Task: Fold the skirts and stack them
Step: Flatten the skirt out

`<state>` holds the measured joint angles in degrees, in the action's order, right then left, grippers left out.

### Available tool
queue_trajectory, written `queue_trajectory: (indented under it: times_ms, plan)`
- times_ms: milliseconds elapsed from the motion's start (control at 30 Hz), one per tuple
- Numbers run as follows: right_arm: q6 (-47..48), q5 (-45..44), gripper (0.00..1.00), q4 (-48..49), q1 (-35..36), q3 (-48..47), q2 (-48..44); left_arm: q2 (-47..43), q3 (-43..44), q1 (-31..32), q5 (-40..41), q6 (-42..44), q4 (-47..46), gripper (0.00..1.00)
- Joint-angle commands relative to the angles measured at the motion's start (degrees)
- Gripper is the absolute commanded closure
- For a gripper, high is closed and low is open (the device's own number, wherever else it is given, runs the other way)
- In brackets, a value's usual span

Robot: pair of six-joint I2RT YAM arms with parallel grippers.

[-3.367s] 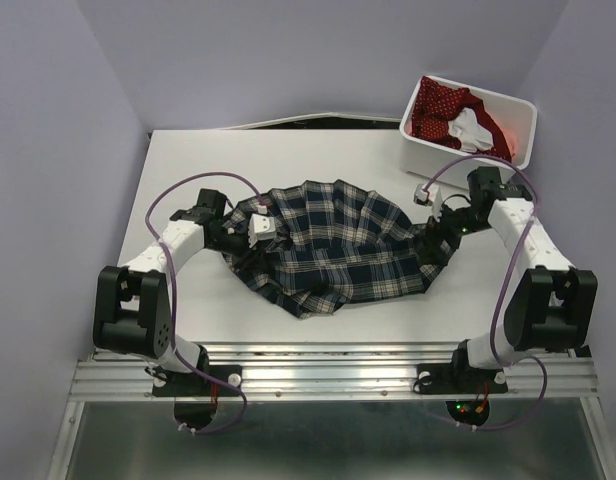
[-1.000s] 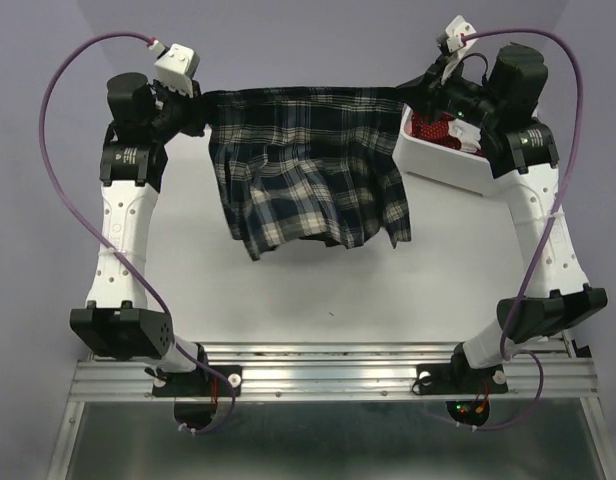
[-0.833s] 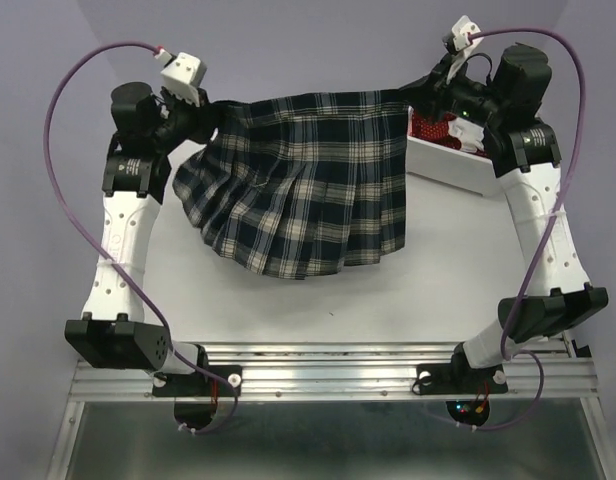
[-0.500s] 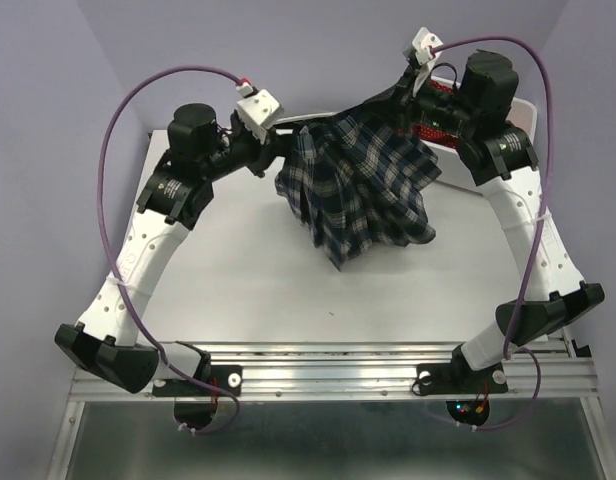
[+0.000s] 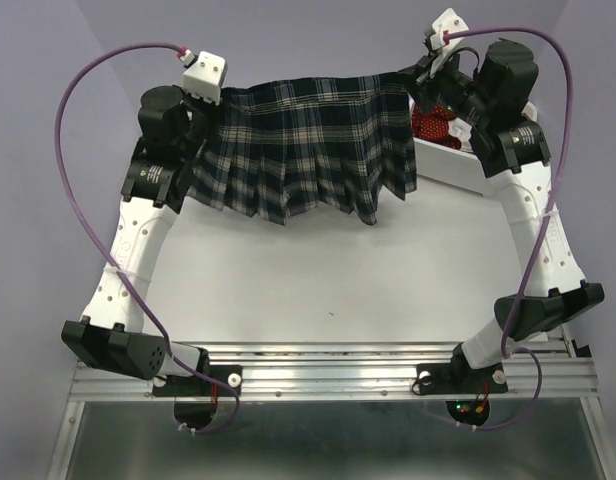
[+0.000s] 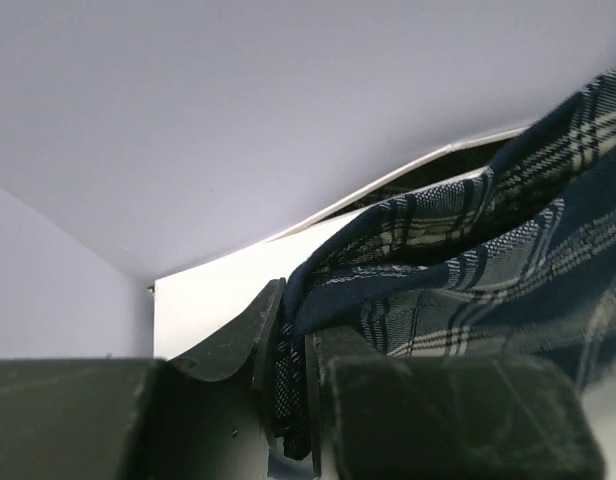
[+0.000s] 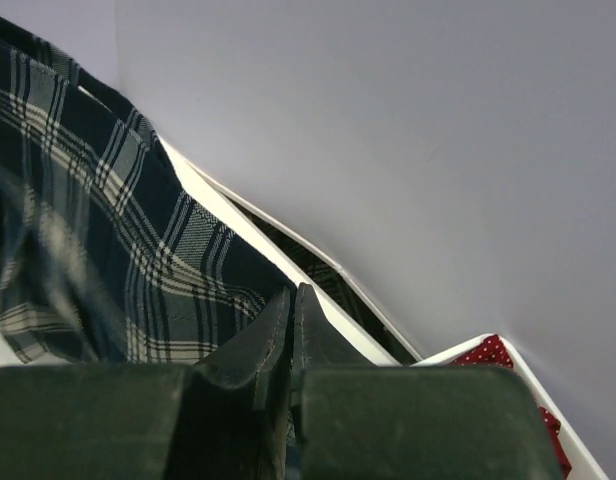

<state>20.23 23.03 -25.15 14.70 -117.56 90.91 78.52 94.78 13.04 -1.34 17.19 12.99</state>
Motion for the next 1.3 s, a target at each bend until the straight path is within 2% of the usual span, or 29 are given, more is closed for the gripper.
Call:
queue_trajectory:
  times_ms: [0,233,500,700,833,933,1033,1100,1267]
  plan:
    - [1.66,-1.76,0.99,7.57,-0.46,-2.50,-1.09,-5.82,-2.84,-0.12,2.50,3.02,-8.50,1.00]
    - [2.35,0.52,0.99,7.04,-0.46,1.00,-2.32,-8.12,-6.54,-0.03,6.97,4.34,-9.66,1.00]
    - [1.83,3.42,0.99,1.87,-0.46,7.07,-9.60,-18.30,-15.41,0.23,0.30,2.24,-7.46,1.00]
    - [-1.24,9.05,0.99,-4.73,-0.46,16.03,-22.52,-33.33,-23.23,0.23,-5.95,3.02,0.35,1.00]
    - [-5.62,12.65,0.99,-9.74,-0.46,18.94,-30.26,-43.07,-24.21,0.23,-8.23,3.73,9.48,1.00]
    - [-8.44,14.15,0.99,-14.57,-0.46,19.73,-33.69,-46.08,-23.24,0.23,-8.76,3.64,14.75,1.00]
    - [-8.54,12.93,0.99,-17.56,-0.46,22.18,-34.23,-44.87,-21.57,0.23,-7.36,3.37,19.94,1.00]
    - [-8.45,10.82,0.99,-15.99,-0.46,24.29,-32.74,-43.11,-22.27,0.23,-6.92,3.55,21.02,1.00]
    - [-8.63,3.80,0.99,-8.62,-0.46,29.04,-22.21,-35.12,-26.93,0.23,-3.06,2.06,15.51,1.00]
